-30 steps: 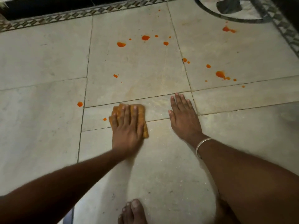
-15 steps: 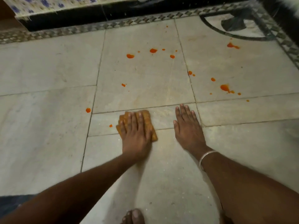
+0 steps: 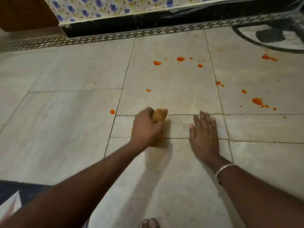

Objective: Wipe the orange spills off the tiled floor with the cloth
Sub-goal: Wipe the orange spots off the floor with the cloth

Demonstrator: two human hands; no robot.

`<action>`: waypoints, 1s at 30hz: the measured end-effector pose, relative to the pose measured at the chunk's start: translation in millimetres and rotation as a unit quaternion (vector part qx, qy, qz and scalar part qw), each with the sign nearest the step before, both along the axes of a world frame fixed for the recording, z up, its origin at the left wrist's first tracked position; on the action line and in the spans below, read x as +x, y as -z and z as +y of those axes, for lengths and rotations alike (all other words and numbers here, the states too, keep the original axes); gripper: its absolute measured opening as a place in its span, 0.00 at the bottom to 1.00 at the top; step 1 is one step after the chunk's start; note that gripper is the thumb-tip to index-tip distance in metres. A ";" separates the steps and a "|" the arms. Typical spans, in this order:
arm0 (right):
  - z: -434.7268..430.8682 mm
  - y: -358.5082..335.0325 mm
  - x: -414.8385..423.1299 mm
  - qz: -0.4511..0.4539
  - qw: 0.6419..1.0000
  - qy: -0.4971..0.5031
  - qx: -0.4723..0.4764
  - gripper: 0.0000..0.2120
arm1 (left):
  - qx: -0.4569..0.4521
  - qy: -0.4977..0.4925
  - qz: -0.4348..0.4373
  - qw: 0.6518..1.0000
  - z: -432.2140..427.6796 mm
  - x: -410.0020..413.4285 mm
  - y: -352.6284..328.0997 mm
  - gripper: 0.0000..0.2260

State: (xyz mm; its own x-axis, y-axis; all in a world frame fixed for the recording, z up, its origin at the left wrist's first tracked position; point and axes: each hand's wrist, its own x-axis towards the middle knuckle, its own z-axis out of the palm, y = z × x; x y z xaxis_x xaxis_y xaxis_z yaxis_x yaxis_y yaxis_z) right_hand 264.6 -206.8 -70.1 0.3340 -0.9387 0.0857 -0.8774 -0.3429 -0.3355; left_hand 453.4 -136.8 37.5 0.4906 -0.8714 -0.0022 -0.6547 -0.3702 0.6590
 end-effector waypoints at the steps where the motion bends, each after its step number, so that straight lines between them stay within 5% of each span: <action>1: 0.3 -1.8 8.2 -0.007 1.000 -0.013 -0.002 0.30 | -0.013 -0.039 0.060 0.997 -2.6 8.2 -7.4 0.09; 4: -3.4 -8.8 33.6 -0.027 0.999 -0.039 -0.004 0.31 | 0.018 -0.098 0.189 0.977 4.4 47.5 -1.0 0.05; 6: -6.4 -12.0 49.5 -0.035 0.998 -0.051 -0.002 0.32 | 0.038 -0.149 0.228 0.962 20.1 69.4 14.8 0.14; 9: -9.6 -12.4 70.6 -0.032 0.995 -0.095 -0.010 0.32 | 0.093 -0.187 0.020 0.978 46.4 86.3 42.9 0.27; 13: -12.5 -2.7 92.2 0.028 0.988 -0.152 0.017 0.30 | 0.129 0.056 -0.165 0.976 45.2 70.6 69.6 0.34; 15: -10.2 4.9 93.8 0.057 0.986 -0.156 0.010 0.30 | 0.170 0.118 -0.196 0.959 38.2 59.8 91.4 0.34; 19: -8.9 13.3 92.5 0.071 0.985 -0.159 -0.011 0.31 | 0.170 0.091 -0.238 0.952 22.1 71.0 100.2 0.30; 26: -9.1 12.2 93.7 0.062 0.987 -0.147 -0.021 0.31 | 0.190 -0.077 -0.181 0.962 68.4 24.8 101.6 0.32; 30: -8.7 8.8 93.5 0.069 0.986 -0.149 -0.012 0.32 | 0.191 -0.012 -0.197 0.961 40.1 4.0 102.0 0.32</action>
State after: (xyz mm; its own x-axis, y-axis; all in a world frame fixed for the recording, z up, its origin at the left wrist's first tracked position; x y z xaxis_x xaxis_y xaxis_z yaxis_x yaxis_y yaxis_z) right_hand 358.1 -215.5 -78.9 0.6046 -0.7954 0.0414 -0.7734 -0.5987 -0.2084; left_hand 457.5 -96.7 -64.5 0.5382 -0.8327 -0.1300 -0.8145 -0.5535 0.1736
